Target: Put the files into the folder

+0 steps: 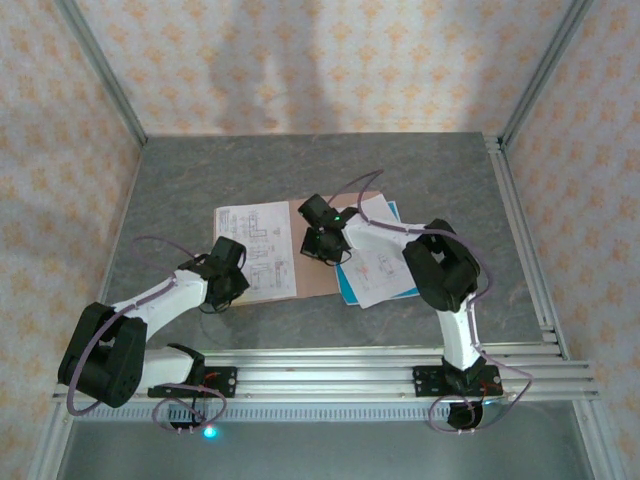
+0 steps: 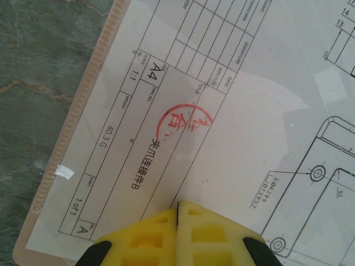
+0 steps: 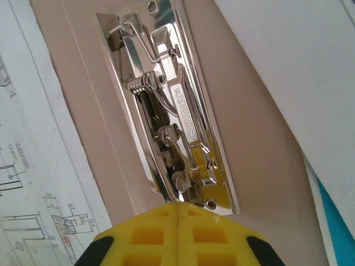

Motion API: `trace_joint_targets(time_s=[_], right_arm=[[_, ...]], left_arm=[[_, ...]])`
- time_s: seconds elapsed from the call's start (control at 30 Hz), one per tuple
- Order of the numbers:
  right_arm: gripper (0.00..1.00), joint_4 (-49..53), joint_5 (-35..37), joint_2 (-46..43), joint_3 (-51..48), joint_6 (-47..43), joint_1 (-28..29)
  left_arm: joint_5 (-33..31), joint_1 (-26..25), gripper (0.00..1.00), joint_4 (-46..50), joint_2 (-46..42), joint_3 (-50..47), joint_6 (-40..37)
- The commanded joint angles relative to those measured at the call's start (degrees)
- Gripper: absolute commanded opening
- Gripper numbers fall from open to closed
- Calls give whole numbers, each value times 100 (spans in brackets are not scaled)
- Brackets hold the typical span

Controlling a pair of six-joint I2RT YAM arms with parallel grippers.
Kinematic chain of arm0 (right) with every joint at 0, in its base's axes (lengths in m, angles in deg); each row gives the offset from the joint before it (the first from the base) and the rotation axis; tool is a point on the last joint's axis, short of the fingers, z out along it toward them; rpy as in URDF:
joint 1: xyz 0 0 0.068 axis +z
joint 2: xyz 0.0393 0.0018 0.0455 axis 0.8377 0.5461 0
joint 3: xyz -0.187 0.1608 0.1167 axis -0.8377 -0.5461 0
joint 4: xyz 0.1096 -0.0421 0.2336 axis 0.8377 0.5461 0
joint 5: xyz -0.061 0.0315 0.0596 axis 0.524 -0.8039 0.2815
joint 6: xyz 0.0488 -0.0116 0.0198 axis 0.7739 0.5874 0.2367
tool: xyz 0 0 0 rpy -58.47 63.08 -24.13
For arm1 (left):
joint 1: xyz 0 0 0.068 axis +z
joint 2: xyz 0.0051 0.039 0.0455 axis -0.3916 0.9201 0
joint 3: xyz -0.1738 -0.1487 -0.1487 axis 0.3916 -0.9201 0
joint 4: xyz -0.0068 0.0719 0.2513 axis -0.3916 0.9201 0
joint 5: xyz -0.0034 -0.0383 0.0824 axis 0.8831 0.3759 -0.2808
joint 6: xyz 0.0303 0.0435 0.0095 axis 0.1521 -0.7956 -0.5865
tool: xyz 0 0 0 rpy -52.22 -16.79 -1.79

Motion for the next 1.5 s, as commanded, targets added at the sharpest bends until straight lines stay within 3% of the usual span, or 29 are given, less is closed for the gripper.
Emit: trace_joint_targets(time_s=[0.0, 0.73, 1.2, 1.47], right_arm=[[2, 165, 197, 48, 148, 71, 78], [5, 826, 758, 506, 159, -7, 102], [4, 791, 986, 615, -521, 7, -160], [4, 818, 1237, -83, -597, -239, -256]], left_arm=[[-262, 49, 0, 389, 129, 24, -92], [-301, 69, 0, 441, 131, 4, -102], [33, 604, 0, 349, 87, -292, -24], [-5, 630, 0, 423, 18, -297, 67]])
